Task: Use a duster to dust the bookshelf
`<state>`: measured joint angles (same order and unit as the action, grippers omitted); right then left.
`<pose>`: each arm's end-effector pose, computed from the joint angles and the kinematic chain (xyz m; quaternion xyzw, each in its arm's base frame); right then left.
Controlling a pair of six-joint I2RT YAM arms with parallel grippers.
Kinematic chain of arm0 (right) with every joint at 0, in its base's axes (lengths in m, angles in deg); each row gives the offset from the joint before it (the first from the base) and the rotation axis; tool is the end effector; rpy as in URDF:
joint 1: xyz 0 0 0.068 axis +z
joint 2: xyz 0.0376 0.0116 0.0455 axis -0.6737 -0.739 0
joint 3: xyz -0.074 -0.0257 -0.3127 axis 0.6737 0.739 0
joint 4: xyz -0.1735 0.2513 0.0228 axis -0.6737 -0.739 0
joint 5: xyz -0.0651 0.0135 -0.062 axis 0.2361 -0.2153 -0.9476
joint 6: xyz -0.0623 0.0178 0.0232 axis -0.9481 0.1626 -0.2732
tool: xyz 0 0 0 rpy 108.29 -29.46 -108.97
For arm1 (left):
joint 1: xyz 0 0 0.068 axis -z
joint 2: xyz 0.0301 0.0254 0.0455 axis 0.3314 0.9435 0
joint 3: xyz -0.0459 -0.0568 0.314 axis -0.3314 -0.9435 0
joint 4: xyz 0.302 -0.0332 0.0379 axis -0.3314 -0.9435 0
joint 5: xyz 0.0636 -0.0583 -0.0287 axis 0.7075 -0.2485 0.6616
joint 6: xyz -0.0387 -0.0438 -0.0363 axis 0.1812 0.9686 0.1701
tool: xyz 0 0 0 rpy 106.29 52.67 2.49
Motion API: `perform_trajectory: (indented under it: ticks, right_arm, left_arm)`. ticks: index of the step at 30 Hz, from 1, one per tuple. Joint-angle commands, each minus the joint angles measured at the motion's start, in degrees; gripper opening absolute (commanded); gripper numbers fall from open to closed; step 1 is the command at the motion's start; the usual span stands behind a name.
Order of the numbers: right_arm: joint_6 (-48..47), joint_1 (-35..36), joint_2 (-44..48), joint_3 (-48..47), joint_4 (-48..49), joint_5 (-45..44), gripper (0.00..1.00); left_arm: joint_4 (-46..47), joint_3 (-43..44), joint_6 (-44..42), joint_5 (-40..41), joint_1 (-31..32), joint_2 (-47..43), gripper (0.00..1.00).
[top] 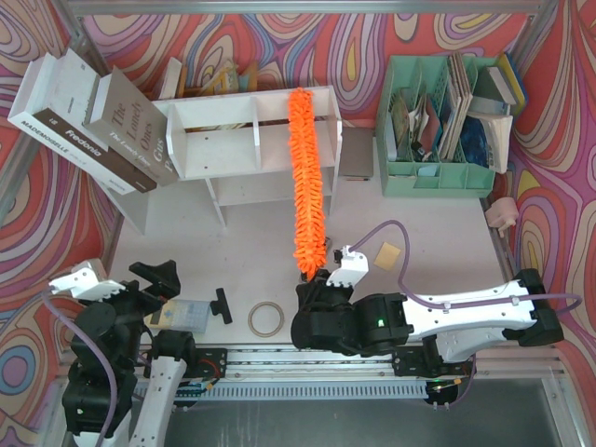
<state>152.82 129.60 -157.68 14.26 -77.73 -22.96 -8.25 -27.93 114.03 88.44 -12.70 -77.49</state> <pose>0.0595 0.2980 0.3532 0.1255 0.8436 0.2619 0.4517 0.0000 0.0112 0.3912 -0.2162 0.7178 -0.1350 0.6479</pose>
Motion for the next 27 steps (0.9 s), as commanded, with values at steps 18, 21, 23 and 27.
perform_trajectory:
  ticks: [18, 21, 23, 27]
  right_arm:
    - [-22.82, -0.93, -2.22, -0.76, 22.70, 4.54, 0.00]
    - [-20.48, -0.99, -3.48, -1.91, 19.34, 4.13, 0.00]
    - [-17.83, -1.02, -2.70, -1.19, 17.20, 2.75, 0.00]
    - [-8.95, -1.17, -0.20, -0.02, 8.89, -0.89, 0.00]
  left_arm:
    - [3.31, -2.66, 0.98, -2.77, 0.02, -4.12, 0.98]
    - [3.32, -2.55, 0.94, -2.75, 0.02, -3.71, 0.98]
    - [3.32, -2.59, 0.88, -2.76, -0.13, -3.65, 0.98]
    - [3.49, -2.73, 0.94, -2.85, -0.39, -4.00, 0.98]
